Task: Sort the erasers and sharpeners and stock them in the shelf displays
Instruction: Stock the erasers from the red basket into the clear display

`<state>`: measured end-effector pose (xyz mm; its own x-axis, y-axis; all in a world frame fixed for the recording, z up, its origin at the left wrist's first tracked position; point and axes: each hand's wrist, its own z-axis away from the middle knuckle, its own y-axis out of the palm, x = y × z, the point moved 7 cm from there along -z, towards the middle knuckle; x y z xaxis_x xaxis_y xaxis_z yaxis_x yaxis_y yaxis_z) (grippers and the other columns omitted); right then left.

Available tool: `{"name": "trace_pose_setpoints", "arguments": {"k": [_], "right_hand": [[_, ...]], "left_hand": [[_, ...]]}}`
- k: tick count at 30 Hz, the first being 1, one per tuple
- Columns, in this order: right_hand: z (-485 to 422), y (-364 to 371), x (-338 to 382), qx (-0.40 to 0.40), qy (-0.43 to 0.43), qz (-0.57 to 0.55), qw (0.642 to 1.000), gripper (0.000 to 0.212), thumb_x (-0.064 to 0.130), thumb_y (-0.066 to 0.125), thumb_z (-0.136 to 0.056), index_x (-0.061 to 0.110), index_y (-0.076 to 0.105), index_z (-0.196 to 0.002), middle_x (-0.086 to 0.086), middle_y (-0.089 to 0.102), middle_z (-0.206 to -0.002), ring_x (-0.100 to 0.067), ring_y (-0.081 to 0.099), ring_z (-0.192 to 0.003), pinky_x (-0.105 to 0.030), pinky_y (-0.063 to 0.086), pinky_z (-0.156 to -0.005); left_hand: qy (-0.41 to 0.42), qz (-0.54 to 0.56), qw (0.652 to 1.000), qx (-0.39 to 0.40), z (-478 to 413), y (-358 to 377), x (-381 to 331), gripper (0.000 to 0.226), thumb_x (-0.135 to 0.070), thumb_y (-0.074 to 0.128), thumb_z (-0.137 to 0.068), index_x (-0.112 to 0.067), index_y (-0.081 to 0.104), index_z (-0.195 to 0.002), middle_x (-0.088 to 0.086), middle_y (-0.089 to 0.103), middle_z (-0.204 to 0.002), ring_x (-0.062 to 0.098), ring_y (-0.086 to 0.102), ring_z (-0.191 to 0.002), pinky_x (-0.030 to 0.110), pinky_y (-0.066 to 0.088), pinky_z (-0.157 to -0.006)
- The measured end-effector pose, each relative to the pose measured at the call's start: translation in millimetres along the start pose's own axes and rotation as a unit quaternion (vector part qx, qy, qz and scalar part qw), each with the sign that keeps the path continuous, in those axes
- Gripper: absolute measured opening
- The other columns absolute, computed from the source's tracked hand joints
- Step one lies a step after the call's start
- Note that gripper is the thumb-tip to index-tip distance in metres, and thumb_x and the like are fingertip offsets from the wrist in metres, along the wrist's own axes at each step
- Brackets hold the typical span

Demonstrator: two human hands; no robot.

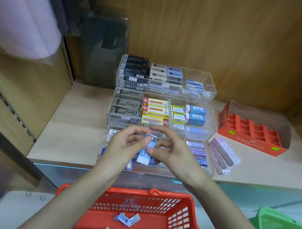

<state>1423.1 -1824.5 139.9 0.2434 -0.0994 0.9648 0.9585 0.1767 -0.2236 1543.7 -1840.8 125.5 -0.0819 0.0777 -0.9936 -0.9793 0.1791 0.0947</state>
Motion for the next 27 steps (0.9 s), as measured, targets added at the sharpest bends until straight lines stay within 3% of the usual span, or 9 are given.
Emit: {"name": "trace_pose_setpoints", "arguments": {"k": [3, 6, 10, 13, 16, 19, 21, 23, 27], "right_hand": [[9, -10, -7, -0.051, 0.017, -0.030, 0.998, 0.035, -0.002, 0.067, -0.082, 0.020, 0.061, -0.108, 0.000, 0.055, -0.066, -0.015, 0.055, -0.061, -0.026, 0.050, -0.065], [19, -25, -19, -0.126, 0.042, -0.151, 0.980, 0.025, -0.006, 0.064, -0.082, 0.012, 0.055, -0.096, 0.002, 0.056, -0.060, -0.015, 0.059, -0.057, -0.025, 0.056, -0.064], [30, -23, -31, -0.166, 0.047, -0.252, 0.952, 0.024, -0.009, 0.061, -0.083, 0.009, 0.049, -0.093, -0.001, 0.056, -0.061, -0.016, 0.064, -0.060, -0.027, 0.058, -0.068], [39, -34, -34, -0.172, 0.010, -0.042, 0.984, 0.030, 0.002, 0.070, -0.081, 0.020, 0.051, -0.096, 0.001, 0.058, -0.094, -0.011, 0.062, -0.087, -0.020, 0.050, -0.081], [47, -34, -27, -0.058, -0.087, 0.219, 0.970, 0.041, 0.020, 0.073, -0.080, 0.038, 0.053, -0.112, 0.010, 0.054, -0.113, 0.003, 0.051, -0.105, -0.009, 0.037, -0.090], [52, -32, -27, -0.037, -0.157, 0.283, 0.946, 0.030, 0.028, 0.068, -0.079, 0.020, 0.066, -0.108, 0.008, 0.062, -0.102, -0.001, 0.054, -0.100, -0.013, 0.039, -0.088], [50, -31, -30, -0.037, -0.176, 0.314, 0.932, 0.030, 0.028, 0.066, -0.081, 0.013, 0.068, -0.107, 0.004, 0.065, -0.099, -0.004, 0.055, -0.096, -0.015, 0.041, -0.086], [42, -39, -37, -0.054, -0.156, 0.333, 0.928, 0.031, 0.028, 0.063, -0.082, 0.011, 0.068, -0.107, -0.001, 0.067, -0.098, -0.009, 0.057, -0.093, -0.015, 0.040, -0.083], [21, -59, -50, -0.124, -0.118, 0.428, 0.888, 0.030, 0.026, 0.060, -0.082, 0.009, 0.069, -0.104, -0.006, 0.069, -0.094, -0.027, 0.063, -0.087, -0.027, 0.043, -0.077]], "left_hand": [[-0.008, -0.056, 0.998, 0.007, 3, 2, 2, 0.010, -0.020, 0.056, -0.092, -0.018, 0.063, -0.100, -0.003, 0.065, -0.093, 0.002, 0.057, -0.079, 0.010, 0.041, -0.060], [-0.079, -0.082, 0.993, 0.033, 5, 5, 14, 0.024, -0.027, 0.065, -0.086, -0.020, 0.057, -0.107, -0.001, 0.068, -0.092, -0.003, 0.058, -0.072, 0.007, 0.040, -0.058], [-0.086, -0.106, 0.987, 0.084, 6, 17, 22, 0.011, -0.018, 0.069, -0.084, -0.015, 0.062, -0.092, 0.004, 0.068, -0.081, 0.001, 0.057, -0.064, 0.009, 0.040, -0.059], [-0.070, -0.123, 0.985, 0.100, 5, 19, 23, 0.005, -0.010, 0.068, -0.084, -0.014, 0.067, -0.083, 0.005, 0.065, -0.077, 0.006, 0.056, -0.066, 0.012, 0.042, -0.064], [-0.061, -0.156, 0.975, 0.144, 8, 24, 27, 0.011, -0.010, 0.066, -0.085, -0.017, 0.069, -0.078, 0.006, 0.061, -0.075, 0.009, 0.051, -0.069, 0.019, 0.041, -0.068], [-0.064, -0.170, 0.971, 0.159, 10, 27, 32, 0.010, -0.014, 0.067, -0.086, -0.021, 0.071, -0.079, 0.013, 0.064, -0.079, 0.011, 0.053, -0.073, 0.024, 0.042, -0.072], [-0.069, -0.169, 0.972, 0.146, 11, 28, 34, 0.011, -0.015, 0.065, -0.087, -0.023, 0.070, -0.081, 0.006, 0.066, -0.078, 0.004, 0.054, -0.071, 0.017, 0.043, -0.069], [-0.090, -0.134, 0.982, 0.097, 10, 24, 36, 0.015, -0.011, 0.059, -0.090, -0.023, 0.066, -0.085, -0.002, 0.061, -0.083, 0.002, 0.053, -0.072, 0.011, 0.040, -0.066], [-0.113, -0.034, 0.993, -0.012, 4, 8, 38, 0.031, 0.009, 0.044, -0.077, -0.018, 0.057, -0.088, 0.003, 0.048, -0.080, 0.004, 0.044, -0.059, 0.024, 0.035, -0.059]]}}
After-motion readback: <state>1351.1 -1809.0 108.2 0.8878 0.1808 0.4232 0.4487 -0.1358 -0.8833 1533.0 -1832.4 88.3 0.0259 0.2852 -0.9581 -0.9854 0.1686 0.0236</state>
